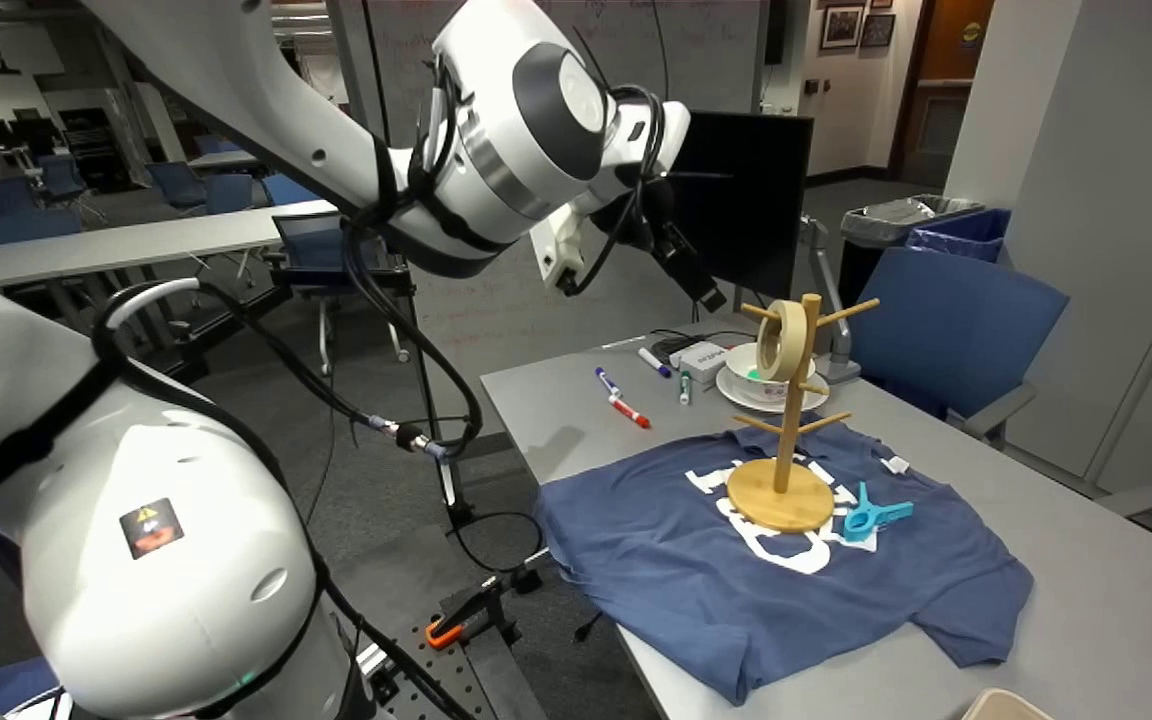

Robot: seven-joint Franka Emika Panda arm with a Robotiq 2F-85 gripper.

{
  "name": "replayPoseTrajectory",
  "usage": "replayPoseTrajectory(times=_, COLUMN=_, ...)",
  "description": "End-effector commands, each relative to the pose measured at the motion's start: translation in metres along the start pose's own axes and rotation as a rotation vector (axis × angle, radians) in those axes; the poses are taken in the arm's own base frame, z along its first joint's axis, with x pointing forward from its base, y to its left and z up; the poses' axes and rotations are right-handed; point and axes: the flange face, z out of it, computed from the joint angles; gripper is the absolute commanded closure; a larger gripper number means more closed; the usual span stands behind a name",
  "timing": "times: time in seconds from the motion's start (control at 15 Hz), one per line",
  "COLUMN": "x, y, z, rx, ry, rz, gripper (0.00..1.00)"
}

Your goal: Put the masking tape on the top left handle

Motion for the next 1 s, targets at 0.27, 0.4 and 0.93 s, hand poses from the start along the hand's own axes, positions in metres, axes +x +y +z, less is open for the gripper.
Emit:
replayPoseTrajectory(times=0.27, x=-0.0012, y=0.0006, z=0.0005, rx=-0.001, ry=-0.002, rz=0.000, gripper=0.00)
replayPoseTrajectory(times=0.4, x=-0.0013, y=0.0007, z=0.0006, rx=-0.001, ry=-0.002, rz=0.000, gripper=0.00)
replayPoseTrajectory(times=0.93, x=-0.0014, y=0.0007, z=0.0006, rx=-0.001, ry=-0.003, rz=0.000, gripper=0.00)
